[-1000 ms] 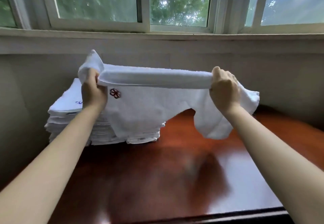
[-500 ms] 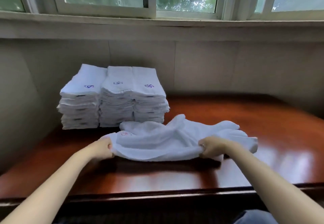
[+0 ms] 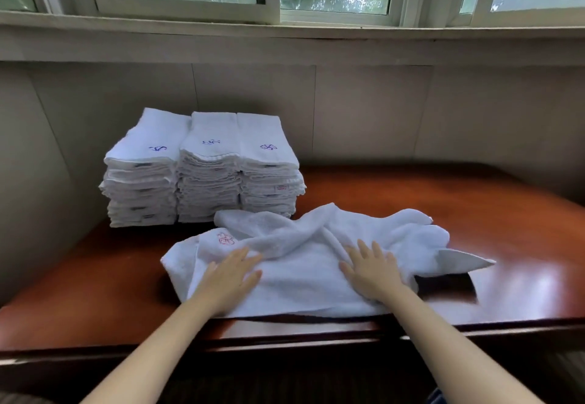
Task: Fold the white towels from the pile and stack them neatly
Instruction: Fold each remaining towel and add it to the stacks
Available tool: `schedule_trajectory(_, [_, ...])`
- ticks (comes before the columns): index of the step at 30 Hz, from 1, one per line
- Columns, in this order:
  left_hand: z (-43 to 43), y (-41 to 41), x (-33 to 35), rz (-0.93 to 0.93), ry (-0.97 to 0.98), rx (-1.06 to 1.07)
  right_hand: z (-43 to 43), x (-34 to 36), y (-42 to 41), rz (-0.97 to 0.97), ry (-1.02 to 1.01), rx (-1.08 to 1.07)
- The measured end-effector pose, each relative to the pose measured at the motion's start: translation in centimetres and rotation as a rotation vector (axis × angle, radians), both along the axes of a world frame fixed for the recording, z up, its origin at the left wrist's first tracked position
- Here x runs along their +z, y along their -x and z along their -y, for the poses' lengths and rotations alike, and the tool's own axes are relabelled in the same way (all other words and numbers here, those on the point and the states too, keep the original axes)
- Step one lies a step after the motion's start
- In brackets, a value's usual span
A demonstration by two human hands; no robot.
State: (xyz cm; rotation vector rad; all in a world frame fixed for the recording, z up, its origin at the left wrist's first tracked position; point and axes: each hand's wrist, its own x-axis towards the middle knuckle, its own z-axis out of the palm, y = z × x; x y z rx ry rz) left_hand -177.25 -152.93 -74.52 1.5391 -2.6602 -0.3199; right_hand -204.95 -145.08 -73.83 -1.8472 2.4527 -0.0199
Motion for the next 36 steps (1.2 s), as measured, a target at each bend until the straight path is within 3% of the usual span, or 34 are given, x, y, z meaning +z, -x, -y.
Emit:
schedule_trajectory(5, [0.2, 0.2, -0.5, -0.002, -0.071, 0.128, 1.1, -0.9, 1.6, 0.101, -0.033, -0.011])
schedule_trajectory(8, [0.2, 0.3, 0.7, 0.044, 0.013, 0.219, 1.5, 0.0, 3.4, 0.205, -0.090, -0.075])
schedule_trajectory(10, [0.4, 0.4, 1.8, 0.202, 0.069, 0.276, 1.0, 0.5, 5.0, 0.265, -0.088, -0.132])
schedule_trajectory(12, [-0.2, 1.2, 2.5, 0.426, 0.121, 0.330, 0.0, 0.5, 6.1, 0.207, -0.057, -0.180])
schedule_trajectory(14, [-1.1, 2.6, 3.2, 0.511, 0.154, 0.347, -0.9, 0.5, 6.7, 0.199, 0.018, -0.242])
schedule_trajectory(16, [-2.0, 4.7, 3.3, 0.398, 0.242, 0.286, -1.4, 1.0, 7.1, 0.227, 0.136, -0.296])
schedule_trajectory(18, [-2.9, 7.2, 3.0, 0.148, 0.281, 0.104, -1.9, 1.7, 7.7, 0.216, 0.256, -0.359])
schedule_trajectory(21, [-3.6, 11.8, 1.6, -0.118, 0.043, -0.173, -3.0, 2.2, 8.7, 0.208, 0.409, -0.391])
schedule_trajectory(23, [-3.2, 14.7, 0.6, -0.128, -0.035, -0.150, -4.0, 1.9, 9.3, 0.270, 0.430, -0.367])
schedule_trajectory(26, [-2.1, 17.7, -0.6, -0.072, -0.054, 0.006, -5.2, 0.7, 10.2, 0.294, 0.228, -0.347])
schedule_trajectory(31, [0.4, 20.3, 0.4, 0.110, 0.085, 0.145, -6.1, 0.9, 10.6, 0.208, -0.001, -0.557])
schedule_trajectory(36, [3.2, 23.3, 2.7, -0.073, 0.288, 0.090, -5.8, 3.2, 11.1, 0.103, -0.076, -0.722])
